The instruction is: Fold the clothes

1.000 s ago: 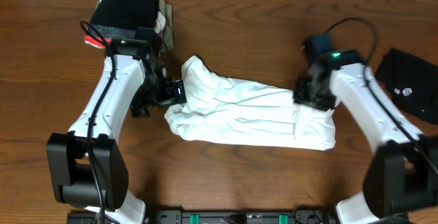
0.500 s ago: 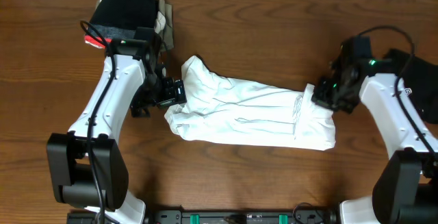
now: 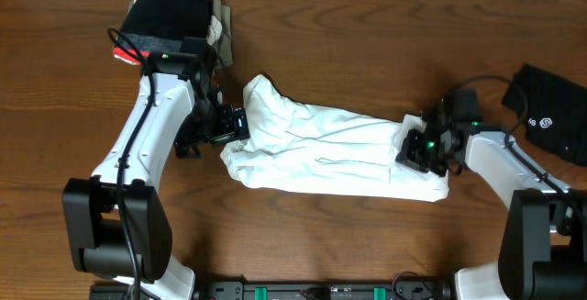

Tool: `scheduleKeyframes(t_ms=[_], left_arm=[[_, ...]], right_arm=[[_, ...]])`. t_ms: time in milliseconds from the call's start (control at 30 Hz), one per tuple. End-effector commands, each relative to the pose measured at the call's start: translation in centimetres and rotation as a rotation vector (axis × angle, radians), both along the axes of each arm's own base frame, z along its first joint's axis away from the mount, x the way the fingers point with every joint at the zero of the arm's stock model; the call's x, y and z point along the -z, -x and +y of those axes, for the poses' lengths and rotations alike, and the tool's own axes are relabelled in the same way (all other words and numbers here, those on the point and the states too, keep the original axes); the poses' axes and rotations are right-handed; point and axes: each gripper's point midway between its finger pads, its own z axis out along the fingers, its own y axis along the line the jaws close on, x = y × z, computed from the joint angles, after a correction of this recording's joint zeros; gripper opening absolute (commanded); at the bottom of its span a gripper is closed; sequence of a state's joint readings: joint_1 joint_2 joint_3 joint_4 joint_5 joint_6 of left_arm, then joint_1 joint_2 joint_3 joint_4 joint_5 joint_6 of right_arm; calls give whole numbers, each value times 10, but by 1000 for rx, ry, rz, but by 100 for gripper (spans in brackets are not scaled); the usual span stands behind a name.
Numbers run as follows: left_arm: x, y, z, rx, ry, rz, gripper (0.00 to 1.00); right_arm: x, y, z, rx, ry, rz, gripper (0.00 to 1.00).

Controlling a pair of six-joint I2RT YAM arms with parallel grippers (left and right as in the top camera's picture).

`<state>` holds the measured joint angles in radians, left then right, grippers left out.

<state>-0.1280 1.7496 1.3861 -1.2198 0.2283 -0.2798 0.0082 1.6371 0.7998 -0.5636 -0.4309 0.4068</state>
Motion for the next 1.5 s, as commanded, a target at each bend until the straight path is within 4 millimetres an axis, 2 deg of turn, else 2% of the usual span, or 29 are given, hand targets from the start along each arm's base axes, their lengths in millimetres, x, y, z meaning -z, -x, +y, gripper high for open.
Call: scheduleKeyframes(t_ms=[0, 100, 167, 333, 400, 467, 533, 667, 933, 1167, 1233, 1300, 1467], left_arm=[[-1, -1, 3, 14, -10, -5, 98], [-1, -1, 3, 14, -10, -5, 98], [-1, -1, 3, 14, -10, -4, 98], [-1, 0, 3, 14, -11, -1, 98], [-1, 0, 3, 14, -10, -2, 98], [-1, 0, 3, 14, -11, -2, 98], [-1, 0, 3, 14, -11, -1, 98], [-1, 1, 3, 14, -11, 2, 98], [-1, 1, 3, 14, -11, 2, 98], [-1, 1, 3, 14, -11, 3, 98], [-1, 1, 3, 15, -11, 3, 98], [-1, 1, 3, 15, -11, 3, 98], [-1, 2, 3, 15, -12, 7, 98]], right_arm=[[11, 20, 11, 1, -40, 65, 1], [9, 21, 11, 3, -41, 69, 1], [-3, 15, 12, 3, -60, 46, 1], [-59, -11, 9, -27, -72, -96, 2], [-81, -21, 7, -58, -69, -174, 8], [-91, -27, 1, -95, -47, -226, 13], [-87, -27, -6, -101, -39, -227, 13], [-66, -24, -18, -112, -71, -192, 12], [-32, -34, -11, -182, -261, -204, 9], [-5, -42, -10, -248, -281, -237, 9], [-5, -44, -11, -263, -275, -253, 8], [-15, -48, -11, -254, -302, -274, 6], [-73, -58, -11, -239, -390, -371, 3]])
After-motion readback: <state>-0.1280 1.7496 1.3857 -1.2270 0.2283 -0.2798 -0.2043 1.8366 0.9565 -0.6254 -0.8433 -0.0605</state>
